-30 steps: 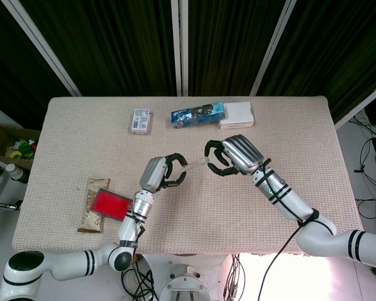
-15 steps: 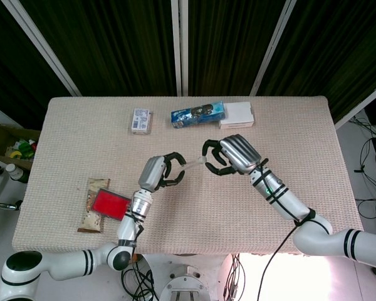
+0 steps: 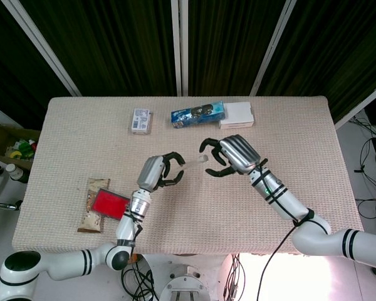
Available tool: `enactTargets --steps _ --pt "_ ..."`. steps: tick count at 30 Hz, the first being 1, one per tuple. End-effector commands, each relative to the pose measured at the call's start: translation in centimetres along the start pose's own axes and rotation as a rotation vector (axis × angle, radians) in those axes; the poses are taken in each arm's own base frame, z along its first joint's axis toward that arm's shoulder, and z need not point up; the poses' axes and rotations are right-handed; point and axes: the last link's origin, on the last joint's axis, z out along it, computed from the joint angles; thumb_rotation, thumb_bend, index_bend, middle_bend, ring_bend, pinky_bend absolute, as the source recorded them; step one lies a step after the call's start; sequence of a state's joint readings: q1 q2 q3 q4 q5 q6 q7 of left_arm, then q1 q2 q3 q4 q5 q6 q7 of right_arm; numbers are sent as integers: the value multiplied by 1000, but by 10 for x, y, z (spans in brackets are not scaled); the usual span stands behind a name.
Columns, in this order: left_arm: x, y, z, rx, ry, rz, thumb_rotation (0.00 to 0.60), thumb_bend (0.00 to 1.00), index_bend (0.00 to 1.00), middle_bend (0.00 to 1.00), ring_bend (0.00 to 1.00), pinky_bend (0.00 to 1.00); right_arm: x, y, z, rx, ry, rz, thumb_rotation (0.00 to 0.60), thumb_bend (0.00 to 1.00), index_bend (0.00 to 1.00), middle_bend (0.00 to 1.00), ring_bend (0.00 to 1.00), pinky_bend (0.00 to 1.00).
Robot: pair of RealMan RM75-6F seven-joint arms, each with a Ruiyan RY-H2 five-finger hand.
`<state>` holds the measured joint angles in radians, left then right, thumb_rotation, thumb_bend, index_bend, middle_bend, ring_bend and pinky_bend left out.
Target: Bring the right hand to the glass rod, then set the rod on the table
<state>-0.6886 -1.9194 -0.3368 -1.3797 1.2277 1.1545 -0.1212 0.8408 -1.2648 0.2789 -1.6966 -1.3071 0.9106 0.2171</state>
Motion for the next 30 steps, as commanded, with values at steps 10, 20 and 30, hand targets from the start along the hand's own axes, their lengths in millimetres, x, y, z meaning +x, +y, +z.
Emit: enactTargets --steps 10,20,30 --pt "15 -21 -3 22 2 144 600 552 680 602 822 1000 27 14 -32 -37 80 3 600 129 309 884 989 1000" --pt "25 -56 -4 110 -72 396 600 552 680 608 822 1000 57 52 -100 -155 207 0 600 128 302 884 989 1000" --pt "-7 -52 12 94 -118 649 600 551 680 607 822 1000 51 73 -140 -228 228 28 600 128 302 884 989 1000"
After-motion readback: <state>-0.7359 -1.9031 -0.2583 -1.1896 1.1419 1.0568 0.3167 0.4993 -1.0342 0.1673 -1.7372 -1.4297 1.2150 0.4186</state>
